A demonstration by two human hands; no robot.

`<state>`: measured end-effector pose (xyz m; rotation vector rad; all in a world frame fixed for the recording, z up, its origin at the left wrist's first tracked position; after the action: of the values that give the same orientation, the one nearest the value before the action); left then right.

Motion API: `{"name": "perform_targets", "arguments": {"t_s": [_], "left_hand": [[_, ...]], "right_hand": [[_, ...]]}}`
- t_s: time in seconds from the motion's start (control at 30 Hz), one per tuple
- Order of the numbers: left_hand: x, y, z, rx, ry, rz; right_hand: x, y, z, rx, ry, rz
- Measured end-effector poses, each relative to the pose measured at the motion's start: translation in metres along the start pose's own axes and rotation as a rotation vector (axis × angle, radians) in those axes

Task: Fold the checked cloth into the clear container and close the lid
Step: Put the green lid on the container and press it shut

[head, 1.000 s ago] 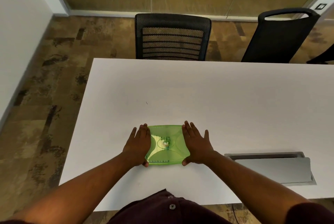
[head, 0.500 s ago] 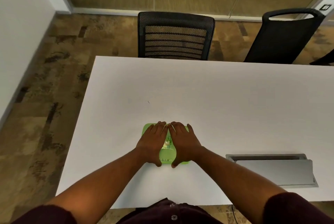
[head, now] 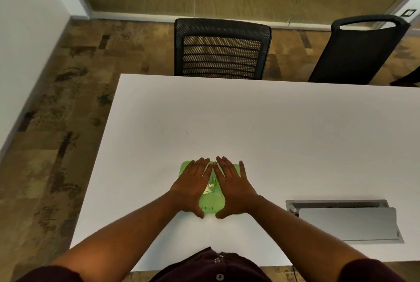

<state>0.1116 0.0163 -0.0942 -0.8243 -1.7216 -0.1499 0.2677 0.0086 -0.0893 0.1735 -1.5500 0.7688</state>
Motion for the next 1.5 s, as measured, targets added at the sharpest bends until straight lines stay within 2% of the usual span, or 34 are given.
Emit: {"name": "perform_targets", "arguments": {"t_s": [0.07,0.13,0.2,0.27,0.3,0.37,0.43,0.57,0.67,0.93,1.5], "left_hand": [[0.0,-0.013,0.006,0.002,-0.092,-0.024],[0.001,-0.029,0.011,0.08,-0.205,-0.132],[0.002,-0.044,0.021,0.271,-0.4,-0.321],[-0.011,-0.055,0.043,0.586,-0.687,-0.463],[-0.022,-0.058,0.055,0.743,-0.853,-0.44],[-0.044,-0.06,0.062,0.94,-1.183,-0.337],[-0.047,-0.056,0.052,0.956,-1.399,-0.275],[-0.033,-0.041,0.036,1.019,-1.611,-0.233],[-0.025,-0.027,0.04,1.048,-1.662,-0.217],[0.034,0.035,0.071,1.002,-1.684,-0.253],[0.115,0.194,0.166,1.02,-1.66,-0.425]], "right_hand": [[0.003,-0.007,-0.009,-0.035,0.118,-0.048],[0.003,-0.018,-0.026,-0.18,0.348,-0.181],[-0.006,-0.032,-0.045,-0.42,0.566,-0.332],[-0.026,-0.044,-0.053,-0.692,0.856,-0.293],[-0.038,-0.046,-0.053,-0.804,1.017,-0.218],[-0.048,-0.048,-0.046,-0.904,1.263,-0.135],[-0.042,-0.045,-0.039,-0.898,1.399,-0.134],[-0.031,-0.023,-0.026,-0.954,1.611,-0.082],[-0.027,-0.004,-0.034,-1.009,1.598,-0.069],[0.013,0.054,-0.088,-0.997,1.661,-0.117],[0.09,0.198,-0.205,-0.995,1.602,-0.257]]}}
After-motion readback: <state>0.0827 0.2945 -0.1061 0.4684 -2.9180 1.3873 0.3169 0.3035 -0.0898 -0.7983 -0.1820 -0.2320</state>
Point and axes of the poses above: each hand's wrist, its own y-axis towards the middle knuckle, its own x-axis out of the back of the hand, z = x × y, the point moved 5 cm from there along y, towards the middle knuckle, and after that the axes turned 5 degrees about -y, right-handed, at the moved point
